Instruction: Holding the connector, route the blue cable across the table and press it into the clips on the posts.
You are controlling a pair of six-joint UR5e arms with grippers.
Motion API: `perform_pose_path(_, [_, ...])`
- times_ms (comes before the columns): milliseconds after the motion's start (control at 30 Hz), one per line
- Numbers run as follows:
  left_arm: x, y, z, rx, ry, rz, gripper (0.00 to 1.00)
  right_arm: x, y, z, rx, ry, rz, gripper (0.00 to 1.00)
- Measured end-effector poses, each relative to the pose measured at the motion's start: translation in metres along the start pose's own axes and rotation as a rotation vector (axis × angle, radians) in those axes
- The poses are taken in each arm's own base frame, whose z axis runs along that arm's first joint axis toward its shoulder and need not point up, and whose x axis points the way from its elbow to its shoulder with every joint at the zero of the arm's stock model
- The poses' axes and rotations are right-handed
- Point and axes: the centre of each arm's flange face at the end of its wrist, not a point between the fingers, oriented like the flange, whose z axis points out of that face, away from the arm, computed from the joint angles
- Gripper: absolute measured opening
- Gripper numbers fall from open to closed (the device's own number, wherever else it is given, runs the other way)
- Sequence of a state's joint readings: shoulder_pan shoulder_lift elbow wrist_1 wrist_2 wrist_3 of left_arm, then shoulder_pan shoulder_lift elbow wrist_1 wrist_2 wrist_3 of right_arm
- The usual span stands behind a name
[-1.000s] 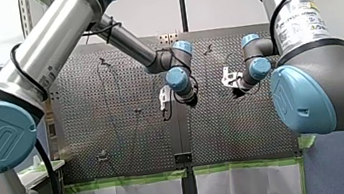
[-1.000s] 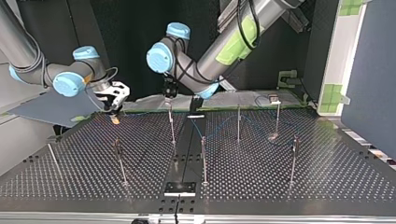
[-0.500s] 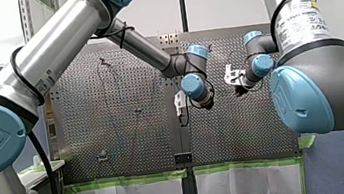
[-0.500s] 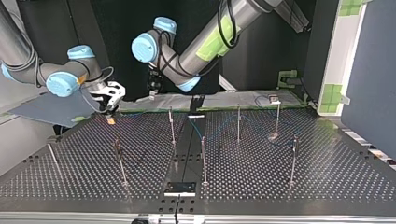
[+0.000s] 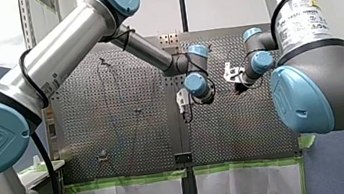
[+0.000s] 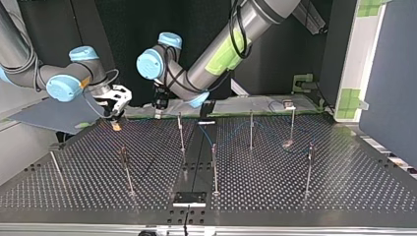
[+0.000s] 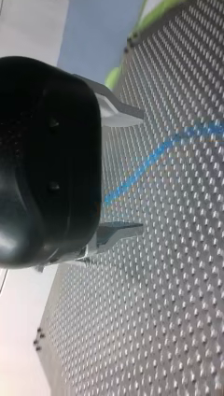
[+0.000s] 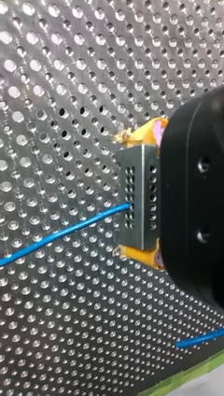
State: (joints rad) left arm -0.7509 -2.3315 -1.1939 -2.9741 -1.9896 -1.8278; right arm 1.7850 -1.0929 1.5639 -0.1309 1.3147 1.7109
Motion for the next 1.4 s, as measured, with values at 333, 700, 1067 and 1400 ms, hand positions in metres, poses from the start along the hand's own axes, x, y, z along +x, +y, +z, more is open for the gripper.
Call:
perform_pose_path(333, [0.006,-0.008,0.018,0.014,0.019,-0.006,1.00,0.000,0.000,0.000,0.000,0.001,0.000,0.00])
perform_pose_path(700, [0.031,0.002,0.052,-0.037,0.039,-0.009,1.00,0.001,0.001,0.000,-0.001,0.005,-0.001,0.00])
perform_pose_path(1067, [0.035,-0.006,0.067,-0.053,0.010,-0.022,1.00,0.000,0.000,0.001,0.021,0.002,0.001,0.00])
perform_pose_path(1400, [0.034,-0.012,0.063,-0.068,-0.002,-0.018,0.07,0.001,0.001,0.001,0.022,0.004,0.002,0.00])
